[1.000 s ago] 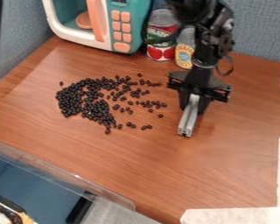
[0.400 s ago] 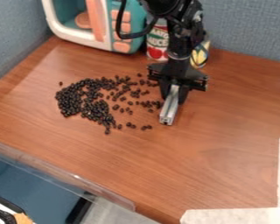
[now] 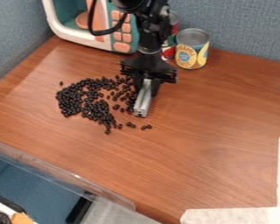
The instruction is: Sweep into pile
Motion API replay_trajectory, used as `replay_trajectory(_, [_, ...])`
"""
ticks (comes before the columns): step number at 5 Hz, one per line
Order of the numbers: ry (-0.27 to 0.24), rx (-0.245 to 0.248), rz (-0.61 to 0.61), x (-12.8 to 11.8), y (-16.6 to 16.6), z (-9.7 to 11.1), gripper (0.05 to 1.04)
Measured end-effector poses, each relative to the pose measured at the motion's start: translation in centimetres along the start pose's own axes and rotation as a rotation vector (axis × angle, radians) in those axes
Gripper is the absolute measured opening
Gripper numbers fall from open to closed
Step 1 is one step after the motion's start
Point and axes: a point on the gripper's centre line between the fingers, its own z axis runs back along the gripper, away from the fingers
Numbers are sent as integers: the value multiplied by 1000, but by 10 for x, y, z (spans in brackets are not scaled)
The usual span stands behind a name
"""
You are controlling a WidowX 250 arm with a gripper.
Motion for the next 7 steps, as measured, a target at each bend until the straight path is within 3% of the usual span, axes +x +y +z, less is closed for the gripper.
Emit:
replay_trajectory(4, [14, 24, 112, -3, 49, -7, 371])
replay_trajectory(6, [28, 36, 180, -20, 74, -5, 371])
replay_trajectory(7, [51, 4, 195, -28, 80, -3, 371])
